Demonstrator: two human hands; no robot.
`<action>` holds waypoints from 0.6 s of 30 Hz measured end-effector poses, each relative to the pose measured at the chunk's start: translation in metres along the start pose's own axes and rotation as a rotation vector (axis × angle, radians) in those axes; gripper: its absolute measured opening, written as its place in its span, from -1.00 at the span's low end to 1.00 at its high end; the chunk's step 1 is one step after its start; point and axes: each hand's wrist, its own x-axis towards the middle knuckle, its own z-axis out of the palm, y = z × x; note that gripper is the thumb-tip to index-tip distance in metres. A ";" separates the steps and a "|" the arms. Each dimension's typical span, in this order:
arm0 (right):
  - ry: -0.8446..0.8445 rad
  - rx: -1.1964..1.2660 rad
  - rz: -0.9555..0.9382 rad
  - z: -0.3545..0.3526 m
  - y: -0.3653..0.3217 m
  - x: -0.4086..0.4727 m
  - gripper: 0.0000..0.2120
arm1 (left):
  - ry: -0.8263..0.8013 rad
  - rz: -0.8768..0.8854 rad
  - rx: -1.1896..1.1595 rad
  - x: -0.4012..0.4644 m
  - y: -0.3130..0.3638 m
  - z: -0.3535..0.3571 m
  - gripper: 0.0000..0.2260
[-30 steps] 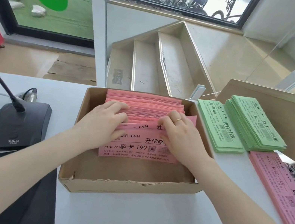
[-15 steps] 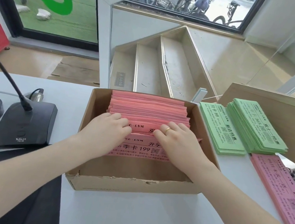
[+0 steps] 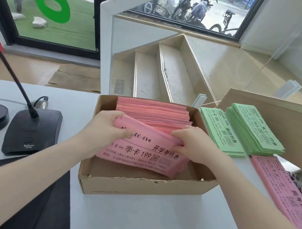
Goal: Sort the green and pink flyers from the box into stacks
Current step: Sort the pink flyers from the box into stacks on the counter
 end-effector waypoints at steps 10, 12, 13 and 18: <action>0.664 0.592 0.046 -0.033 -0.027 -0.067 -0.94 | 0.100 0.290 -0.111 -0.041 0.011 -0.005 -0.69; 0.683 0.702 0.050 -0.043 -0.034 -0.084 -0.76 | 0.159 0.323 -0.134 -0.059 0.016 -0.002 -0.70; 0.690 0.769 0.052 -0.046 -0.036 -0.093 -0.75 | 0.180 0.339 -0.144 -0.071 0.019 0.000 -0.70; 0.685 0.917 0.029 -0.038 -0.049 -0.144 -0.87 | 0.202 0.386 -0.144 -0.138 0.005 0.023 -0.71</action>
